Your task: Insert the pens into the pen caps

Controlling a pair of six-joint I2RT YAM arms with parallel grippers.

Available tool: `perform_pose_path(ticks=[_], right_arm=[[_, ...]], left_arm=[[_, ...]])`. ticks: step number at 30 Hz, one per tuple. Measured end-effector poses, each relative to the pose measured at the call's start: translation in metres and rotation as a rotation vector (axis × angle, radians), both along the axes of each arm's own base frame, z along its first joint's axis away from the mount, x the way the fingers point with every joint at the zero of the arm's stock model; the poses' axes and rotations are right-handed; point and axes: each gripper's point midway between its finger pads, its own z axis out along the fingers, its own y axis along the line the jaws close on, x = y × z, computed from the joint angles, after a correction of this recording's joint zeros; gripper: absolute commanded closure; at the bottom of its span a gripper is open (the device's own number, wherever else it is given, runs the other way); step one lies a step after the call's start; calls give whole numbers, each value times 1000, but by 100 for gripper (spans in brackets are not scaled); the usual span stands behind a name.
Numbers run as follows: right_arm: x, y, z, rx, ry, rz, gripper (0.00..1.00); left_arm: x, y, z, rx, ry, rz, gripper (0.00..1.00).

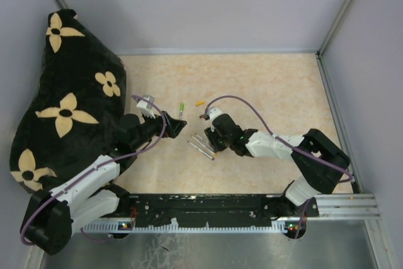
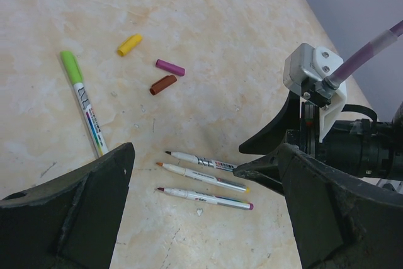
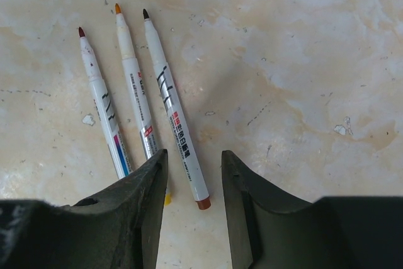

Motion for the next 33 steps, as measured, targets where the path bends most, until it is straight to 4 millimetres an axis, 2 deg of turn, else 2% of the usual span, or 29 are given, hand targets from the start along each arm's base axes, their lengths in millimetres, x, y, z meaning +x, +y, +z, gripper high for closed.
perform_pose_path(ticks=[26, 33], right_arm=[[2, -2, -17, -49, 26, -11, 62], [5, -1, -17, -55, 23, -17, 69]], left_arm=[[-1, 2, 1, -2, -6, 8, 1], [-1, 2, 2, -4, -9, 8, 1]])
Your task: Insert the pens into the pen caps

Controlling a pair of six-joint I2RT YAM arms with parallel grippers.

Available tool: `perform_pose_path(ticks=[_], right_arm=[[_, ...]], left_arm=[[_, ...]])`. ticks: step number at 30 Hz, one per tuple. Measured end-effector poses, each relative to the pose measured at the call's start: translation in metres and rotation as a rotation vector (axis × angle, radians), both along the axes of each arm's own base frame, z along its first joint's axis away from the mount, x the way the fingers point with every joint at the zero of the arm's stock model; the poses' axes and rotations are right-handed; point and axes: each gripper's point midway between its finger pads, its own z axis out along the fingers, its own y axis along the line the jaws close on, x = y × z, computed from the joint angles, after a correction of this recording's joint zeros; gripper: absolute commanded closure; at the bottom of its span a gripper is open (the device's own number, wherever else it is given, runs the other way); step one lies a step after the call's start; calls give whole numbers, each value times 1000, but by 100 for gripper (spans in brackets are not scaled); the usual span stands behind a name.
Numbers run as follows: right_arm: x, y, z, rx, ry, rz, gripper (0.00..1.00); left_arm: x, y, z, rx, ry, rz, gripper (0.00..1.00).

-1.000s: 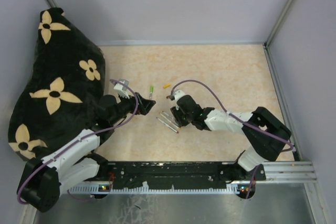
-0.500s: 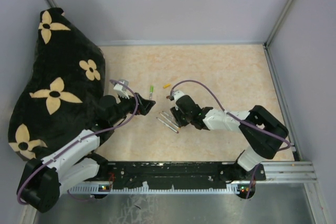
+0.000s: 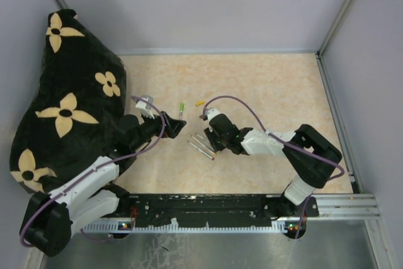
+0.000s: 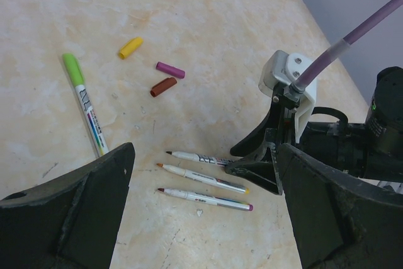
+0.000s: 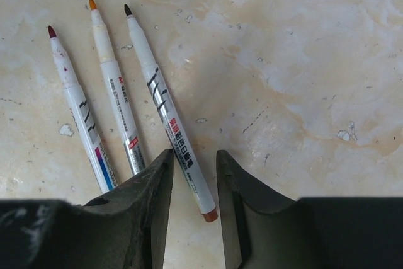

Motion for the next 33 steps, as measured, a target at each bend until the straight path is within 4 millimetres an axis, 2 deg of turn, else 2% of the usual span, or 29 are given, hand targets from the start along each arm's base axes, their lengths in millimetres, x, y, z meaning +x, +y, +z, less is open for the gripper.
perform_pose_path(ticks=[3, 9, 13, 16, 19, 23, 24, 25, 30, 33], right_arm=[[2, -1, -1, -8, -7, -8, 79], [4, -2, -1, -15, -13, -16, 83], [5, -3, -1, -20, -18, -23, 99], [6, -6, 0, -25, -28, -34, 100], [2, -17, 3, -25, -50, -50, 100], [-6, -31, 26, 49, -127, -73, 100], [-6, -32, 36, 87, -158, -77, 100], [-5, -31, 55, 154, -211, -83, 100], [-4, -29, 91, 294, -315, -93, 100], [-7, -32, 103, 352, -353, -97, 100]], left_arm=[[0, 0, 1, -1, -2, 0, 1], [0, 0, 2, -2, -5, 0, 1], [0, 0, 2, -5, -3, 1, 1], [0, 0, 1, -10, 4, 1, 2], [0, -2, -4, -11, 24, -5, 0], [-1, -11, -13, -11, 70, -25, 0], [-1, -14, -14, -10, 79, -31, 0], [-1, -18, -15, -10, 87, -40, 0], [0, -48, -11, -28, 108, -102, 0], [2, -66, -9, -44, 117, -137, 0]])
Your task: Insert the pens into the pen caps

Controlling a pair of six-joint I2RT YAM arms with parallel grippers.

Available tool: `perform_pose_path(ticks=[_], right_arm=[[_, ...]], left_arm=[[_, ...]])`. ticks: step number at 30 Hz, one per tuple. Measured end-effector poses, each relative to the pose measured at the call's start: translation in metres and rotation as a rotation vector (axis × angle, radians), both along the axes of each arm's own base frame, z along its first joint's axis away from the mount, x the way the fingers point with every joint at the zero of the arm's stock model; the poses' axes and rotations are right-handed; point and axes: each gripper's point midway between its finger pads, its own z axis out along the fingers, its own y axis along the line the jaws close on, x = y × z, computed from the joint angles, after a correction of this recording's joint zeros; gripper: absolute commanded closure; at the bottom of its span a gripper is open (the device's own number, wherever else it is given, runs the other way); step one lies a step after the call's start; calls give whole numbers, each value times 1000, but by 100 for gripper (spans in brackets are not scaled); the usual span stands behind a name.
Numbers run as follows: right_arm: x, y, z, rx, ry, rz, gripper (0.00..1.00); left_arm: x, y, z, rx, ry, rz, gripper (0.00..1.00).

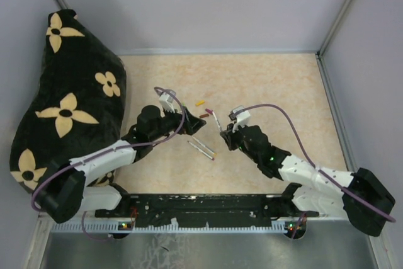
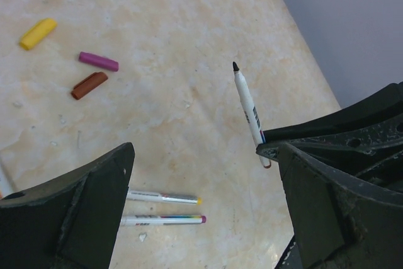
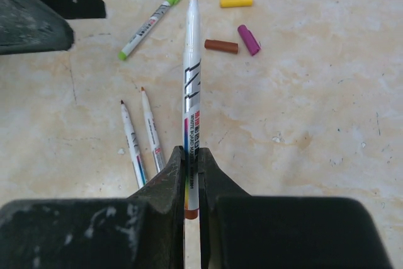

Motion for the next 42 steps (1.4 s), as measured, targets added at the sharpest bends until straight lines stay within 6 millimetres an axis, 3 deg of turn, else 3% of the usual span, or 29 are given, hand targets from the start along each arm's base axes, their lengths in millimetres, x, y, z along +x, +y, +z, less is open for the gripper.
perform_pose_path(ticks=[11, 16, 22, 28, 29, 30, 32, 34, 42], right_arm=[[-10, 2, 30, 131, -66, 32, 100], [-12, 3, 35, 147, -74, 47, 100], [-14, 5, 38, 154, -76, 61, 100], [-15, 5, 38, 158, -76, 69, 100], [-16, 5, 37, 157, -75, 71, 100], [-16, 5, 37, 156, -74, 72, 95], [-16, 5, 37, 157, -73, 71, 73], [-16, 5, 37, 165, -66, 69, 64], [-18, 6, 35, 171, -49, 68, 63]], left_arm=[[6, -60, 9, -77, 1, -112, 11], [5, -79, 13, -99, -2, -146, 23], [2, -93, 25, -126, -24, -172, 53], [0, -97, 32, -148, -44, -181, 97], [0, -97, 33, -155, -40, -184, 100], [-2, -99, 35, -161, -45, -192, 100], [-5, -101, 37, -166, -50, -200, 100], [-5, -101, 37, -166, -49, -203, 100], [-14, -106, 37, -158, -60, -234, 100]])
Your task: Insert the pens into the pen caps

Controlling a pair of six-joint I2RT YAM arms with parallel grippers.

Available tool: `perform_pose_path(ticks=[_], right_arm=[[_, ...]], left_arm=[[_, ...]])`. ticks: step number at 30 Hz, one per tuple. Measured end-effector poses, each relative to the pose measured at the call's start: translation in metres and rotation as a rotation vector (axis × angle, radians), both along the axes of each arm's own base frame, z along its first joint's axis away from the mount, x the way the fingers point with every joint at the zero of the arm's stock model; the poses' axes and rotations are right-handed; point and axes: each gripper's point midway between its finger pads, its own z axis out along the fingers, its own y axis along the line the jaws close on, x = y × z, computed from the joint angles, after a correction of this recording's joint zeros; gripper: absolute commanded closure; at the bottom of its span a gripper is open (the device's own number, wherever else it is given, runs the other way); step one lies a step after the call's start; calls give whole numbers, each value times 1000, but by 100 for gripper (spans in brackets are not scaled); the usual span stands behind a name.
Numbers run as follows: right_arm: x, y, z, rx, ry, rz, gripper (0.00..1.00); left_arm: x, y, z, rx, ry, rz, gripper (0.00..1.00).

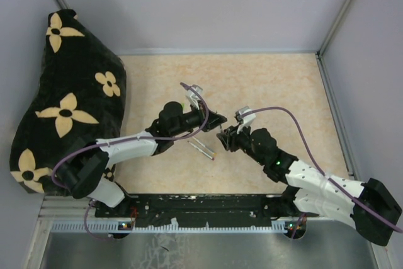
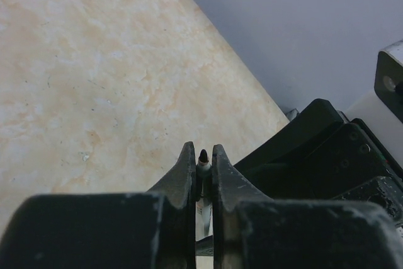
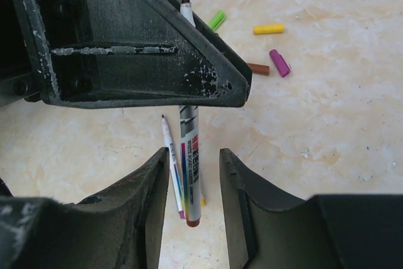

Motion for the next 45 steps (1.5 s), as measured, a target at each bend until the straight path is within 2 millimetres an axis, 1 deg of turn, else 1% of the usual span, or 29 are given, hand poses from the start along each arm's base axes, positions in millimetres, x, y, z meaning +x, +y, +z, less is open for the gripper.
perform_pose_path(ticks=[6, 9, 14, 17, 24, 29, 34, 35, 36, 37, 38, 41, 44, 45], right_arm=[[-1, 1, -8, -16, 23, 6, 65], [-2, 2, -12, -25, 34, 13, 67], [-3, 4, -15, -33, 43, 23, 71], [-2, 5, -11, -27, 39, 24, 72], [-3, 4, -14, -40, 49, 23, 78], [-2, 2, -16, -46, 53, 14, 85], [-1, 0, -17, -43, 61, -3, 100], [-1, 0, -17, -44, 61, -3, 100], [-1, 0, -17, -41, 63, -4, 100], [-1, 0, -17, -41, 64, -4, 100], [-1, 0, -17, -41, 64, -5, 100], [-2, 1, -16, -37, 64, 1, 100], [-1, 1, -15, -33, 62, 0, 100], [-1, 1, -15, -33, 63, -1, 100]], left_arm=[[-10, -7, -6, 42, -9, -27, 100], [-12, -12, -4, 59, -28, -35, 100], [-13, -17, 1, 83, -56, -32, 100], [-13, -19, 3, 100, -71, -26, 100], [-13, -20, -2, 136, -80, -13, 100], [-14, -20, -4, 147, -85, -12, 100], [-14, -20, -4, 150, -88, -9, 100], [-13, -21, -4, 150, -88, -8, 97], [-13, -20, -4, 151, -88, -7, 88], [-13, -20, -4, 151, -88, -6, 72], [-13, -20, -4, 152, -88, -3, 57], [-8, -18, -5, 158, -91, 24, 31], [-1, -13, -4, 169, -95, 72, 14], [1, -11, -3, 174, -97, 89, 13]])
